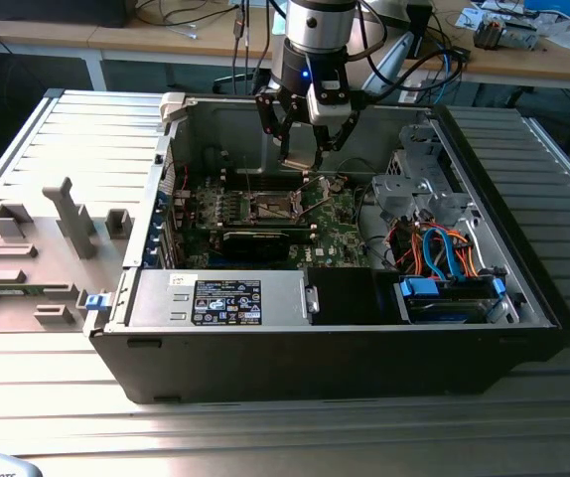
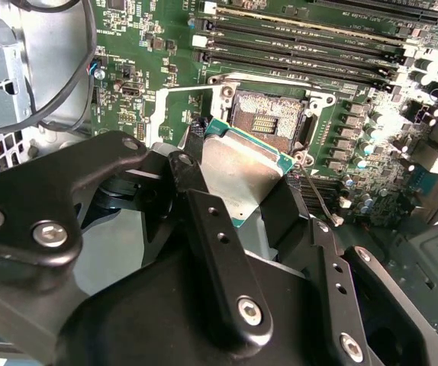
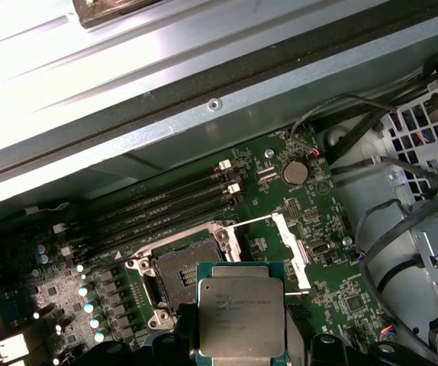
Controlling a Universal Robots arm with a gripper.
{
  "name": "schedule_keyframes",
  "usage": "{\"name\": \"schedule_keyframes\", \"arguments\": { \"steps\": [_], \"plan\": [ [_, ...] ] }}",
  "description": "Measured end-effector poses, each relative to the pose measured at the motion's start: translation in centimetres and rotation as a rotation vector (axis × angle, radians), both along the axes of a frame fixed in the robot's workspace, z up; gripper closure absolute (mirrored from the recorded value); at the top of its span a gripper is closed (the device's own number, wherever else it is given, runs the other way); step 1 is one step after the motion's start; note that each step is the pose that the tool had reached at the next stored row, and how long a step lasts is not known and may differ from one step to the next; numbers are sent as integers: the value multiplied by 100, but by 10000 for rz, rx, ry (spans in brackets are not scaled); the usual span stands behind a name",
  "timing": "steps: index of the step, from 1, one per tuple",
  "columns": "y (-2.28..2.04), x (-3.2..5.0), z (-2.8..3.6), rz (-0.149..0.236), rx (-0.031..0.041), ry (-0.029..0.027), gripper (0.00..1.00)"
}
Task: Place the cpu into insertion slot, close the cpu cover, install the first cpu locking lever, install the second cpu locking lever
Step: 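Place the cpu into insertion slot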
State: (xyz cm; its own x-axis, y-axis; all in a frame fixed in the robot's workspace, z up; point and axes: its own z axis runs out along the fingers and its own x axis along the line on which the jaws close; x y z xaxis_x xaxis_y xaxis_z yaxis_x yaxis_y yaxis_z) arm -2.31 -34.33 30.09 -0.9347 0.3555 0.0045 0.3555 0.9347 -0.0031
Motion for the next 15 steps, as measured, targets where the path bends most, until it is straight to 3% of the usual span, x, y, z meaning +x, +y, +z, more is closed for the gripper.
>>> {"name": "schedule_keyframes", "arguments": {
  "steps": [15],
  "plan": [
    [0, 0, 0, -84, -25, -1, 46]
  ]
}}
